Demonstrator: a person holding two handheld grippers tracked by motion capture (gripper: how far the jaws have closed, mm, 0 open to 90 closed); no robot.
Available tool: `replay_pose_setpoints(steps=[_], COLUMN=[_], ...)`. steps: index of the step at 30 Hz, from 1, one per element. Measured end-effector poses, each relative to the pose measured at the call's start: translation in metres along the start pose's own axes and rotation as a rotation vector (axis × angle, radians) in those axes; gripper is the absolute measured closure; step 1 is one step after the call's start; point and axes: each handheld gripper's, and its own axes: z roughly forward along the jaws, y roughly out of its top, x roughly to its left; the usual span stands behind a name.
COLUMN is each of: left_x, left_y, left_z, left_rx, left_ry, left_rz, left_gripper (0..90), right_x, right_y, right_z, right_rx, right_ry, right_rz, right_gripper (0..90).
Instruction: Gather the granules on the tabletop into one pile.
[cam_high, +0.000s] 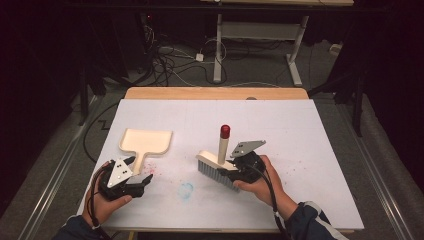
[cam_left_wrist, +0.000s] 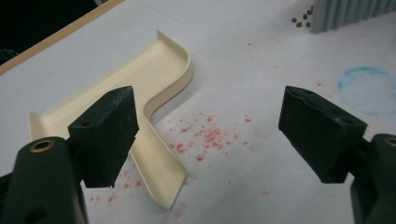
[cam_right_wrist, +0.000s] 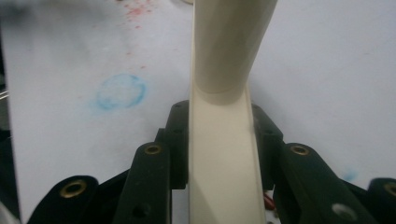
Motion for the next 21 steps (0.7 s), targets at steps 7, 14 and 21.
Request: replay_pose_setpoints(steps=[7,14,21], left_x=[-0.001,0.000,-0.001], left_y=[0.001,-0.001,-0.001], left_z=[0.003,0.003,0.003], left_rx=[0.003,0.010,0.019], left_ry=[0.004,-0.006,-0.014], left_rz=[0.024,0.002,0.014], left_gripper=[19.0,19.0,19.2], right_x=[-0.004,0.015,0.025], right_y=[0.012,0.027,0.025], right_z=[-0.019,-0.005,0.034], right_rx=[-0.101,-0.189,-0.164], right_ry=[-0.028,-0.033,-0.013], right_rz=[0.042,0.132,0.249], right_gripper=[67.5,67.5,67.5])
